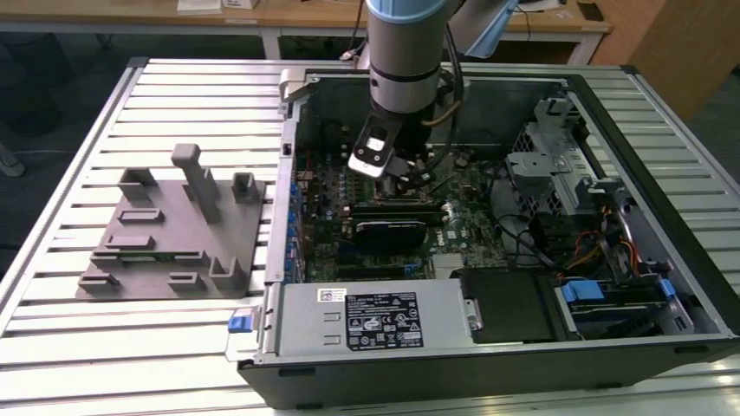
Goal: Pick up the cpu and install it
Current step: 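Close the cpu cover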
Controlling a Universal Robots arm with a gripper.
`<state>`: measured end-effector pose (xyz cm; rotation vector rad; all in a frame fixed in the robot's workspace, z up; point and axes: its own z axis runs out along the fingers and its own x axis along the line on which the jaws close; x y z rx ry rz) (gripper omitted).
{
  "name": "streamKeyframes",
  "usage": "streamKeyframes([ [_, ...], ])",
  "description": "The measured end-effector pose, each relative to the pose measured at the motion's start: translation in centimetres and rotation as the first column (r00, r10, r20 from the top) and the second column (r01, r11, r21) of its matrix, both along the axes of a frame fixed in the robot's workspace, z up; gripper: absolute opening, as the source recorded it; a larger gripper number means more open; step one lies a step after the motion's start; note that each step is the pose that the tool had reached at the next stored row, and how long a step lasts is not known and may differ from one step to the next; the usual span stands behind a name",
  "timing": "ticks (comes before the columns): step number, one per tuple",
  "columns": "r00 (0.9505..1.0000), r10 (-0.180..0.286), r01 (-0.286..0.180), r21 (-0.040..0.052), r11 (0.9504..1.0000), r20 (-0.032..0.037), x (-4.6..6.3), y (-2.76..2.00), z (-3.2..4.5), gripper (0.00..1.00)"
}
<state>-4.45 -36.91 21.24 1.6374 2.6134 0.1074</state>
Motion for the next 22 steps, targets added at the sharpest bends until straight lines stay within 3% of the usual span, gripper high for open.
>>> streamKeyframes([
  [5, 0.9967, -0.081, 0.081, 0.0002, 0.9967, 0.0, 0.0, 0.04, -0.06, 0.11],
  [12, 0.9955, -0.095, 0.095, 0.0, 0.9955, 0.0, 0.0, 0.2, -0.09, 0.11],
  [22, 0.9863, -0.165, 0.165, -0.0001, 0.9863, -0.0002, 0.0, 0.72, -0.32, 0.11],
])
